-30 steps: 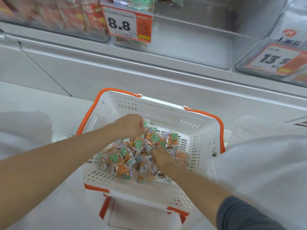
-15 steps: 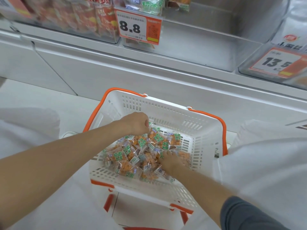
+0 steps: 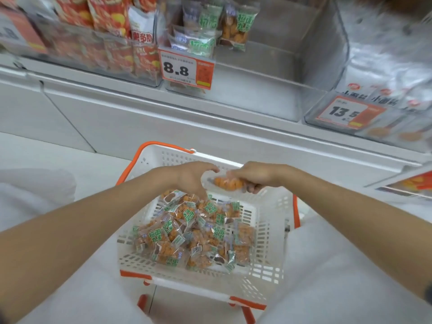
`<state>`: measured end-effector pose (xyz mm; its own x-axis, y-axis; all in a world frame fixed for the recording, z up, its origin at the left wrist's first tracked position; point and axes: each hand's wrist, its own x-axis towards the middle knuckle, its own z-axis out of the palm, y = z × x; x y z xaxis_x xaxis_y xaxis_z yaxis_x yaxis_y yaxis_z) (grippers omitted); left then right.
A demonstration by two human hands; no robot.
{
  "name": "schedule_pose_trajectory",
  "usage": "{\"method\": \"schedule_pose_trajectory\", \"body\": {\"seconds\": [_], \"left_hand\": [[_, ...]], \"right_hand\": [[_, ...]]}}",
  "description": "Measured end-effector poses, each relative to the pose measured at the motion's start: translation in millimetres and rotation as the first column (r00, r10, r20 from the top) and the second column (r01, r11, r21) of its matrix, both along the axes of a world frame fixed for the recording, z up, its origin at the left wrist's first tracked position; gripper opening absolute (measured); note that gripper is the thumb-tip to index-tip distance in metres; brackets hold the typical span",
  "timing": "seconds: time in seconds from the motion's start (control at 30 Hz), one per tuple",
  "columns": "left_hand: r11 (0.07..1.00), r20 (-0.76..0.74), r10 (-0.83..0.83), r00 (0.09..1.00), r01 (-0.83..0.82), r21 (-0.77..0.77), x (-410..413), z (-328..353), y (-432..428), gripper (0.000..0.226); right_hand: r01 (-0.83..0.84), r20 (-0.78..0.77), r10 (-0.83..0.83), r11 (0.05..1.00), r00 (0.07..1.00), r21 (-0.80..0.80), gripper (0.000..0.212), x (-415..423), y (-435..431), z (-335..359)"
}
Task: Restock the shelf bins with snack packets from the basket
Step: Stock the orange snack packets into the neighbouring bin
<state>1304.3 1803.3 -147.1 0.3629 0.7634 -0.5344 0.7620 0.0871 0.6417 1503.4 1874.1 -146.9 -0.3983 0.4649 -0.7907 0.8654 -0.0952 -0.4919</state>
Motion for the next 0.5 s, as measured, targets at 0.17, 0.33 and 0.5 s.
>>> {"method": "schedule_pose_trajectory", "body": {"seconds": [0.17,0.33,0.5], "left_hand": [[0.934,0.25,0.158,0.955,-0.227,0.276,0.7,17.0,4.3,0.028],[0.927,0.437,0.273,0.857,-0.356,0.119,-5.9,37.9,10.6,0.018],[0.876,0.628,0.444,0.639,-0.458,-0.152,2.2,56.5,9.7,0.028]], "right_hand": [[0.229,-0.104,-0.243,0.964,0.964,-0.134,0.068,6.7,15.9,55.3],[0.092,-0.168,0.027,0.743,0.985,0.663,0.076,-21.9,9.9,90.8],[0.156,-0.239,0.072,0.575,0.968,0.803,0.064,-29.9,13.9,92.2]]}}
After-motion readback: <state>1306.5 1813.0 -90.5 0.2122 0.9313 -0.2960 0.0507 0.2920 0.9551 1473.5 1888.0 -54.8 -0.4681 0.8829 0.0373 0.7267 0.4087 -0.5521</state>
